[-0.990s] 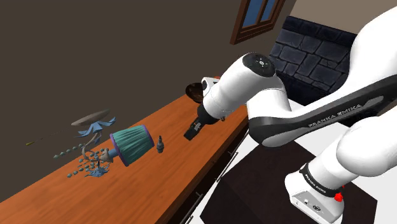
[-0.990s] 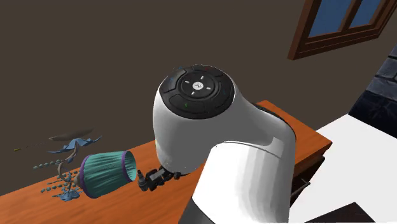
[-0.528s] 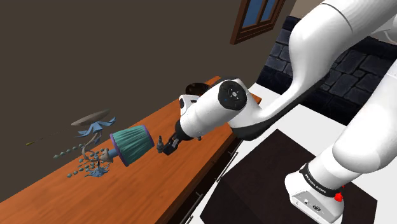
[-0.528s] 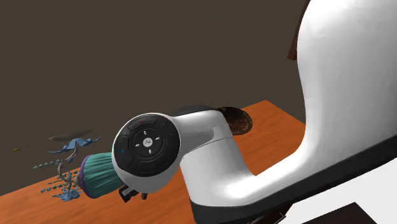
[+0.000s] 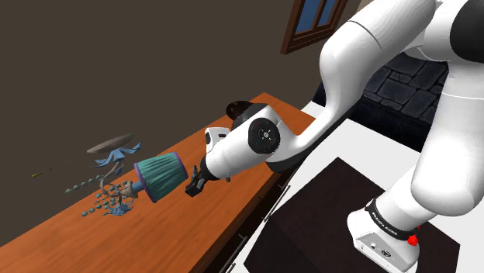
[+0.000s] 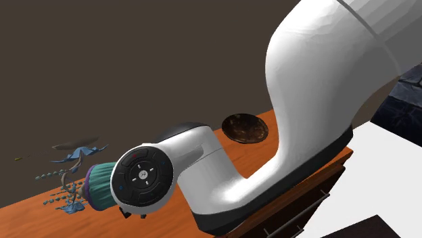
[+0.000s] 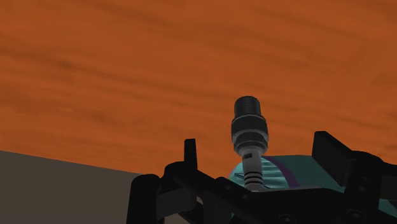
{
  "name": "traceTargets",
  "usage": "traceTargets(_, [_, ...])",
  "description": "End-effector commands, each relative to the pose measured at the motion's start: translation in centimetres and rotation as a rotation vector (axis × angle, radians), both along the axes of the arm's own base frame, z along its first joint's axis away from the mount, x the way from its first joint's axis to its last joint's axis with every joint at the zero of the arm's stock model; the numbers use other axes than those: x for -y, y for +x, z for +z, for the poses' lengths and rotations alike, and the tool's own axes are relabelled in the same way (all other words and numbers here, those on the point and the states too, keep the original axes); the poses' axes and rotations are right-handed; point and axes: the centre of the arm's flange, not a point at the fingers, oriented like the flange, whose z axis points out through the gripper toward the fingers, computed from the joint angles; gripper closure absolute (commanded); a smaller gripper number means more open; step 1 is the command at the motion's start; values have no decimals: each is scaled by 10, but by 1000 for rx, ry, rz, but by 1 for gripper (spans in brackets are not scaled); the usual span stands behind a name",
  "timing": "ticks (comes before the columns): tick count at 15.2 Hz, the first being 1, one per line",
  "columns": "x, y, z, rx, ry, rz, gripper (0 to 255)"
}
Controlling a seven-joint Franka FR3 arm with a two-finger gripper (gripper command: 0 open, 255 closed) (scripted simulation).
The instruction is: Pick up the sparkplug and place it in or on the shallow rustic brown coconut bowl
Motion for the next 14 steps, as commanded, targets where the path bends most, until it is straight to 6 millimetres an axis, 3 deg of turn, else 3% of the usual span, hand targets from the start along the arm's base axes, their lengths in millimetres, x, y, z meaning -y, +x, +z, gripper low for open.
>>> traceTargets(1, [-2, 7, -12, 1, 0, 0, 0])
traceTargets(9, [-2, 7, -12, 1, 0, 0, 0])
traceTargets(10, [-2, 7, -12, 1, 0, 0, 255])
traceTargets(14, [-2, 7, -12, 1, 0, 0, 255])
